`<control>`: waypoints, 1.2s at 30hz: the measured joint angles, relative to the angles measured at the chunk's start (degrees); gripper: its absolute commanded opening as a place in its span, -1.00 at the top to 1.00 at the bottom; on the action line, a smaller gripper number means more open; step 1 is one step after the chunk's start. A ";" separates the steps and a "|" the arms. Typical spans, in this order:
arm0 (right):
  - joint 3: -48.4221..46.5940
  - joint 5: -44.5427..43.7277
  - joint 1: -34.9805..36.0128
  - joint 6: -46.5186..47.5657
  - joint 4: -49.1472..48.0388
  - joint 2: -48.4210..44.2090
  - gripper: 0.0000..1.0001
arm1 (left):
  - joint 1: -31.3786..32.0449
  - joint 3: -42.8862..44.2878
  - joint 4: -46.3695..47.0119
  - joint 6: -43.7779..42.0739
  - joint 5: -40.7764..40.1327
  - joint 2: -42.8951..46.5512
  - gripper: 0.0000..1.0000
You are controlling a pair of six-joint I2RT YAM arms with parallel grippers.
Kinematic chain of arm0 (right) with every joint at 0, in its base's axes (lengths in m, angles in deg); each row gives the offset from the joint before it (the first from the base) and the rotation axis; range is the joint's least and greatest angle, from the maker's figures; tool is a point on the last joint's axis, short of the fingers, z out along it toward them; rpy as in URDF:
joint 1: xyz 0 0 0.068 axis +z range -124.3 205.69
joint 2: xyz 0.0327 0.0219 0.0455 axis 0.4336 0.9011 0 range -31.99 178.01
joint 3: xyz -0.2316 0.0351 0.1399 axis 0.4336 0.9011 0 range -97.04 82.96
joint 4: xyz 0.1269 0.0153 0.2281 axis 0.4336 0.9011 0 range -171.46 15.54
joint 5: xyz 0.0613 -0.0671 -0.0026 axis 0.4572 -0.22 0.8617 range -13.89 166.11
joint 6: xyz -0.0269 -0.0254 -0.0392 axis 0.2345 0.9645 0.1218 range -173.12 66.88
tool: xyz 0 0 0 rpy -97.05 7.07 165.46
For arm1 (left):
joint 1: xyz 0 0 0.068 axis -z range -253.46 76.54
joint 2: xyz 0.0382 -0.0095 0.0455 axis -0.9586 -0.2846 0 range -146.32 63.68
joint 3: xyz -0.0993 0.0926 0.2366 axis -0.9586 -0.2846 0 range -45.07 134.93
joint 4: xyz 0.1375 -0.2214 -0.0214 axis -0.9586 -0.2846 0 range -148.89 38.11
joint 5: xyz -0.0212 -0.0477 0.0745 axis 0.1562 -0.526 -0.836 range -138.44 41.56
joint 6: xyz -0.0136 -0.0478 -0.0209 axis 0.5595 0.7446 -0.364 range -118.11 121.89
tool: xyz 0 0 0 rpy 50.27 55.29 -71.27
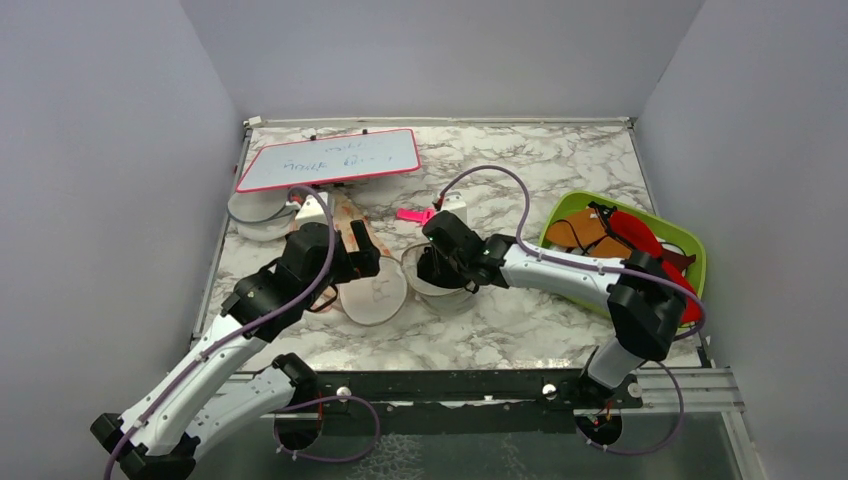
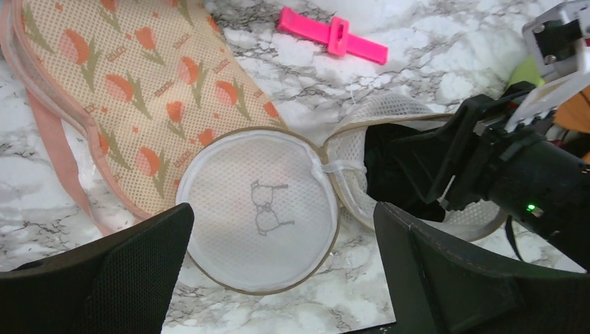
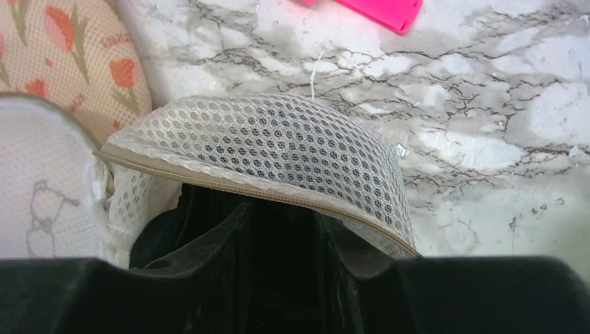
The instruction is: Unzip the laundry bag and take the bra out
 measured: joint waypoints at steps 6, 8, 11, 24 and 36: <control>-1.05 -1.20 1.27 1.79 2.05 -0.50 0.98 | 0.00 1.20 -0.11 0.02 0.63 1.40 -0.98; -1.73 0.61 1.57 2.34 3.17 -1.90 0.99 | 0.00 1.20 -0.13 0.00 0.96 1.07 -0.98; -2.29 3.34 1.73 3.56 4.68 -5.40 0.98 | 0.00 1.16 -0.17 0.02 1.62 0.07 -0.98; -4.98 19.08 1.86 10.99 6.80 -17.09 0.99 | 0.00 -1.36 4.81 -2.67 10.32 -0.70 -0.93; 2.03 21.03 -1.60 18.43 8.92 -16.24 0.29 | 0.00 -13.90 16.26 -1.14 22.93 -3.96 -0.31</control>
